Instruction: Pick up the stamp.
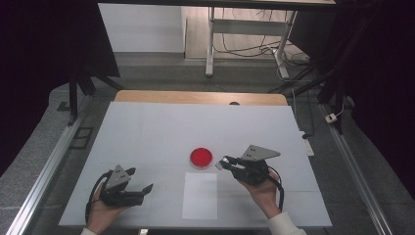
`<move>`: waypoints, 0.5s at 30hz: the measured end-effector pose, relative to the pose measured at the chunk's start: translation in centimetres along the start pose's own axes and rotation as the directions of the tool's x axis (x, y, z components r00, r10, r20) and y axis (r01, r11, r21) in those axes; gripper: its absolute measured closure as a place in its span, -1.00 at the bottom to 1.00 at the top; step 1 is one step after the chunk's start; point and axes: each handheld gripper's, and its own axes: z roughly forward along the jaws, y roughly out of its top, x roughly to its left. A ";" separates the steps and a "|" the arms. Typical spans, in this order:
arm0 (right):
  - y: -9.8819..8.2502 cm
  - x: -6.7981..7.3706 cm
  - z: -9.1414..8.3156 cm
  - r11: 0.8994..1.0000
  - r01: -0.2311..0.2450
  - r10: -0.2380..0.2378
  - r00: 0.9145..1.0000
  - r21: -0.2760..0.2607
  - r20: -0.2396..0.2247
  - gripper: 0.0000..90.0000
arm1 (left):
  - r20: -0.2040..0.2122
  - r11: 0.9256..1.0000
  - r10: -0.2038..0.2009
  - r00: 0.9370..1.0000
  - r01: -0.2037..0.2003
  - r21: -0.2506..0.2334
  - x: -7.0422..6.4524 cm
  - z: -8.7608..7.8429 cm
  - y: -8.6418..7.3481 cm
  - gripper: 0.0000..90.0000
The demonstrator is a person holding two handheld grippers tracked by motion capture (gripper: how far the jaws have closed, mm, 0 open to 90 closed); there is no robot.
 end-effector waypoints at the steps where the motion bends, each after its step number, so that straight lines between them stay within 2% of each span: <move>1: 0.0 0.1 0.2 1.000 0.003 -0.003 1.000 -0.001 -0.005 0.67 | 0.001 1.000 0.000 1.000 0.000 0.000 0.0 0.0 0.0 -0.66; 15: 0.3 2.0 2.3 1.000 0.027 -0.027 0.998 0.011 -0.054 0.67 | 0.005 1.000 0.002 1.000 -0.002 0.001 -0.1 0.3 0.2 -0.66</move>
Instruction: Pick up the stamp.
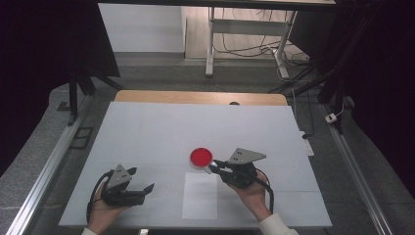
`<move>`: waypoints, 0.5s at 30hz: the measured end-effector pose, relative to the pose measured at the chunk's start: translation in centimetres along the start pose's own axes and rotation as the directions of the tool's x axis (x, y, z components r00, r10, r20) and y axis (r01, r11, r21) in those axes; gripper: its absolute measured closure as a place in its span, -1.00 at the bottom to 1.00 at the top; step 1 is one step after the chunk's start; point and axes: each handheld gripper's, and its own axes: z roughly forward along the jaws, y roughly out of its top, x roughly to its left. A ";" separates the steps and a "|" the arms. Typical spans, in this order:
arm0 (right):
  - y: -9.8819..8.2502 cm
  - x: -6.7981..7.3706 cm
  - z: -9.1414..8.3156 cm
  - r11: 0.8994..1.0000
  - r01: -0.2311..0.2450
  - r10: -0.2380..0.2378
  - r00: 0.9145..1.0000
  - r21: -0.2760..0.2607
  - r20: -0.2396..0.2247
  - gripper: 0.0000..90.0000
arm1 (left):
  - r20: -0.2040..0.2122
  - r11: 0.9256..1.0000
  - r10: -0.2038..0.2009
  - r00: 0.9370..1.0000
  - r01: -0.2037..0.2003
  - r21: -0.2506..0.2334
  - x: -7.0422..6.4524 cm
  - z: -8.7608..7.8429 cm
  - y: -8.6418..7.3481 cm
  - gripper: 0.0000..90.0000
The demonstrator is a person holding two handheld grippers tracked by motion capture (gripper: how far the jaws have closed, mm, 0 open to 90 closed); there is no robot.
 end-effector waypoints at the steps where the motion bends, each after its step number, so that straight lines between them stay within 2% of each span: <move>1: 0.0 0.1 0.1 1.000 0.000 0.000 1.000 -0.004 -0.004 0.67 | 0.000 1.000 0.001 1.000 -0.001 0.001 0.0 0.1 0.0 -0.66; 6: 0.0 0.5 0.5 1.000 -0.003 0.003 1.000 -0.009 -0.027 0.67 | 0.004 1.000 0.004 1.000 -0.004 0.001 -0.2 0.2 0.2 -0.66; 15: -0.2 0.4 0.6 1.000 -0.018 0.017 1.000 -0.018 -0.021 0.67 | 0.002 1.000 0.005 1.000 -0.005 0.001 -0.2 0.3 0.2 -0.66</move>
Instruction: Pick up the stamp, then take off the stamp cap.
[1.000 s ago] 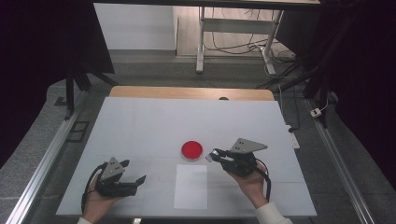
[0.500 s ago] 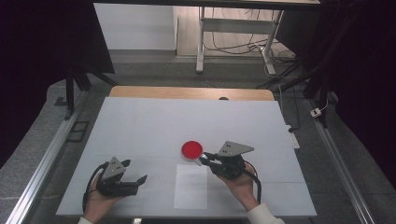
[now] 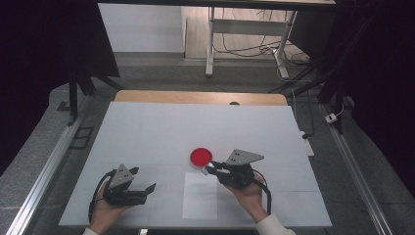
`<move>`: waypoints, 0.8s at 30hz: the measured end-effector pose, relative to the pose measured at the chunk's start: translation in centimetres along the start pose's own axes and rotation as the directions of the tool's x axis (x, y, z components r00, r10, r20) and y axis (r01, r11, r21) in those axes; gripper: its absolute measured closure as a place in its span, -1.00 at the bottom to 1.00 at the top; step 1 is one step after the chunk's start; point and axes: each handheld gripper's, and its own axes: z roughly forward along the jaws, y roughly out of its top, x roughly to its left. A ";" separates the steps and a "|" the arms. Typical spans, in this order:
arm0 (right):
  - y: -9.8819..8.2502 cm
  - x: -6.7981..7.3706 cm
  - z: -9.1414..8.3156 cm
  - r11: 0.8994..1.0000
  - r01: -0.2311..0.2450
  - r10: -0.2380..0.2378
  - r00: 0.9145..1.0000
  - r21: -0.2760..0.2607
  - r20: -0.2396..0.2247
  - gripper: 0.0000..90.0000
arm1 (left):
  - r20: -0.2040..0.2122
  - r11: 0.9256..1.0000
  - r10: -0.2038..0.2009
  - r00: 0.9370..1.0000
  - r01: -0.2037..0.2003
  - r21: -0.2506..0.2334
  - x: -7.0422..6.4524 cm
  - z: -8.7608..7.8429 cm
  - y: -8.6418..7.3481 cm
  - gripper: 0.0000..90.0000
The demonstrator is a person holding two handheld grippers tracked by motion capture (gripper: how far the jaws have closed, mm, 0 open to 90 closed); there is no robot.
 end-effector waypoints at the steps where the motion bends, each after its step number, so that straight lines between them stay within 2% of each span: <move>1: 0.0 0.0 0.0 1.000 -0.004 0.004 1.000 -0.008 0.002 0.67 | -0.001 1.000 0.000 1.000 0.000 0.000 0.0 0.0 0.0 -0.66; 16: 0.0 -0.3 -0.3 1.000 -0.005 0.005 1.000 -0.011 0.020 0.67 | -0.004 1.000 0.007 1.000 -0.007 -0.021 -0.5 0.1 0.6 -0.66; 24: -0.1 -0.4 -0.4 1.000 -0.010 0.010 1.000 -0.011 0.027 0.67 | 0.006 0.999 0.016 1.000 -0.016 -0.034 -1.1 0.4 1.2 -0.67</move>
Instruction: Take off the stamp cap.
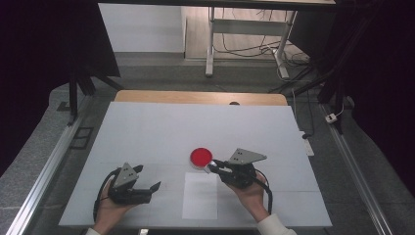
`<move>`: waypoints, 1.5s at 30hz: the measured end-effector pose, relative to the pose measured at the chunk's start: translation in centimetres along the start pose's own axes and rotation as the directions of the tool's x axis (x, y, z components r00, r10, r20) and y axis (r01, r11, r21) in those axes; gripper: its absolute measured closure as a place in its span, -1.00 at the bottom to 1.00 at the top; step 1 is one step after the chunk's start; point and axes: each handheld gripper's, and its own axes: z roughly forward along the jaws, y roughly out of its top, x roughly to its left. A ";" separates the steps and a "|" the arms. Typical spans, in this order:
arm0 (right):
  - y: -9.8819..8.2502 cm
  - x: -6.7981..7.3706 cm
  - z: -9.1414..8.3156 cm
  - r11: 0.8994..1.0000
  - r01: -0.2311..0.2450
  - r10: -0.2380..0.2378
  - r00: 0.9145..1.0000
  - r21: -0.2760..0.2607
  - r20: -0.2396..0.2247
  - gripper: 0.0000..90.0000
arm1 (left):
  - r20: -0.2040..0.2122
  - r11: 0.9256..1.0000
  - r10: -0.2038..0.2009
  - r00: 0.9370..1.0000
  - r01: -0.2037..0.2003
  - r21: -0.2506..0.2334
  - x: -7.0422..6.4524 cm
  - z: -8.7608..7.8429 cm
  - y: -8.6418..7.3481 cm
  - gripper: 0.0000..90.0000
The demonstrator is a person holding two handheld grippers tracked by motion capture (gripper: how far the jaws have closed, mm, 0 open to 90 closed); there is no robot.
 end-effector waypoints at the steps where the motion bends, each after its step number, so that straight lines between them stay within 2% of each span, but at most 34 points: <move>1: 0.0 0.0 0.0 1.000 -0.001 0.001 1.000 0.001 0.000 0.67 | -0.001 1.000 0.000 1.000 0.000 -0.001 -0.1 0.1 0.1 -0.67; 17: -0.1 0.1 0.0 1.000 -0.005 0.005 1.000 -0.005 0.000 0.67 | 0.013 0.999 0.028 1.000 -0.027 -0.032 -1.1 0.8 1.7 -0.66; 31: 0.1 0.2 -0.1 1.000 -0.001 0.001 1.000 -0.019 0.001 0.67 | 0.027 0.998 0.053 0.998 -0.052 -0.025 -2.0 2.2 2.9 -0.66; 45: 0.1 0.2 -0.1 1.000 -0.002 0.002 1.000 -0.023 0.004 0.67 | 0.064 0.996 0.090 0.994 -0.088 -0.026 -4.0 4.2 4.8 -0.66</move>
